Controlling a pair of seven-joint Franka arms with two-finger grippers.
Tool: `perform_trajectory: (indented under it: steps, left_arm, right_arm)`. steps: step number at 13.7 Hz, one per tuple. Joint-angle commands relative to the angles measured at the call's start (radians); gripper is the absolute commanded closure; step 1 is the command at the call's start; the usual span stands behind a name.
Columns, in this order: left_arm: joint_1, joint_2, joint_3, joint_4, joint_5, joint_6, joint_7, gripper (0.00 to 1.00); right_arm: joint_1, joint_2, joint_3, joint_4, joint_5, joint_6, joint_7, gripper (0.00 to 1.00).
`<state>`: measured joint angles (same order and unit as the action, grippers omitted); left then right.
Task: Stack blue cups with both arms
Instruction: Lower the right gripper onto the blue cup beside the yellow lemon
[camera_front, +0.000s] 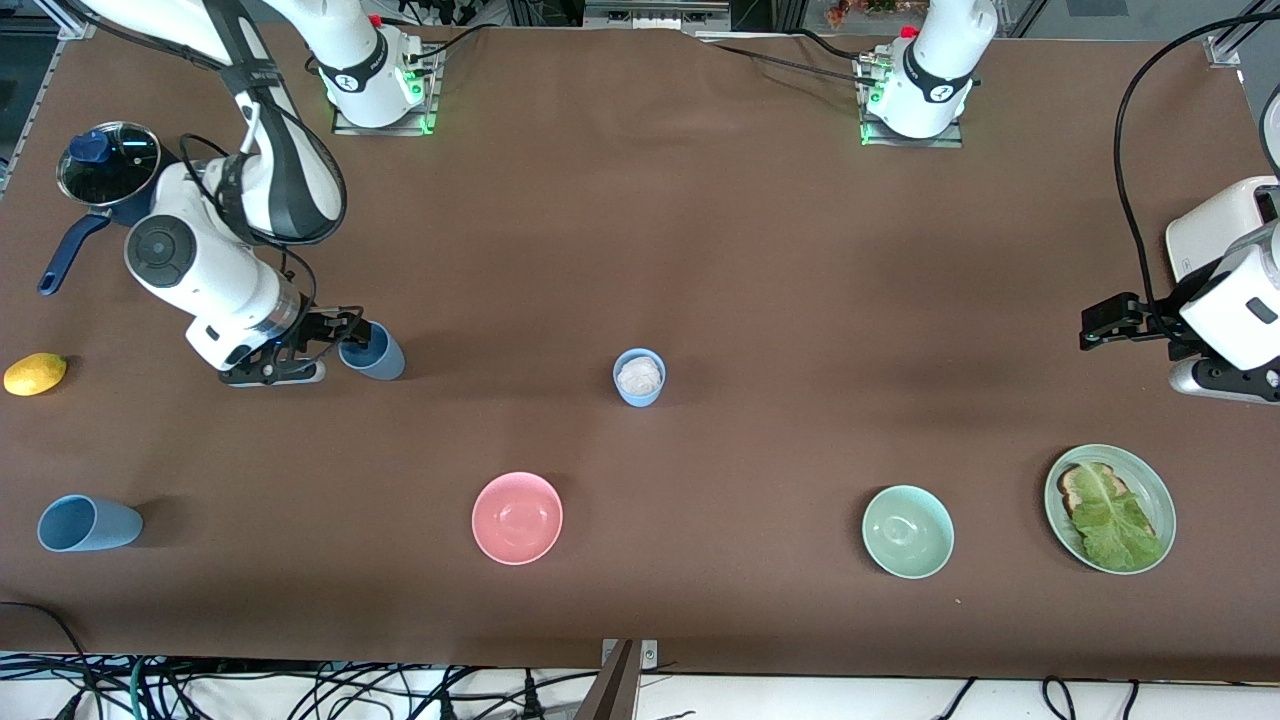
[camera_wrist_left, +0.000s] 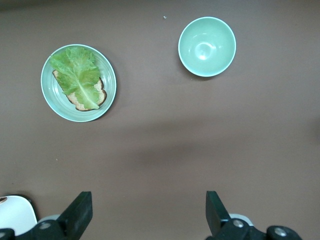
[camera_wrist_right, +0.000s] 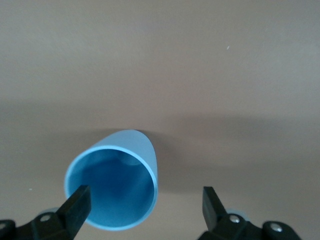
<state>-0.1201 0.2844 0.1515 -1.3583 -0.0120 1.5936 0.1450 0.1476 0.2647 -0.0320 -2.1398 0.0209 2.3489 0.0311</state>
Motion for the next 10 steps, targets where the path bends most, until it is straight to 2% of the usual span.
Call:
perform_trajectory:
  steps: [1,3,4,5,10]
  left_arm:
    - [-0.001,-0.027,0.000,-0.027,-0.023,-0.001,0.024,0.00]
    - [-0.004,-0.027,0.000,-0.025,-0.020,0.003,0.021,0.00]
    - [-0.001,-0.031,0.000,-0.025,-0.020,0.003,0.012,0.00]
    - [0.008,-0.040,0.000,-0.025,-0.025,0.002,0.010,0.00]
    - [0.029,-0.071,0.002,-0.047,-0.025,-0.006,0.016,0.00]
  right_arm:
    - [0.001,0.024,-0.002,-0.032,0.001,0.047,-0.010,0.22]
    - [0.001,0.031,-0.002,-0.032,0.001,0.049,-0.010,0.74]
    - [0.001,0.031,-0.002,-0.029,0.001,0.049,-0.010,0.93]
    - [0.001,0.031,-0.002,-0.026,0.001,0.047,-0.004,1.00]
    - [0.001,0.025,-0.002,0.032,0.002,0.000,-0.007,1.00]
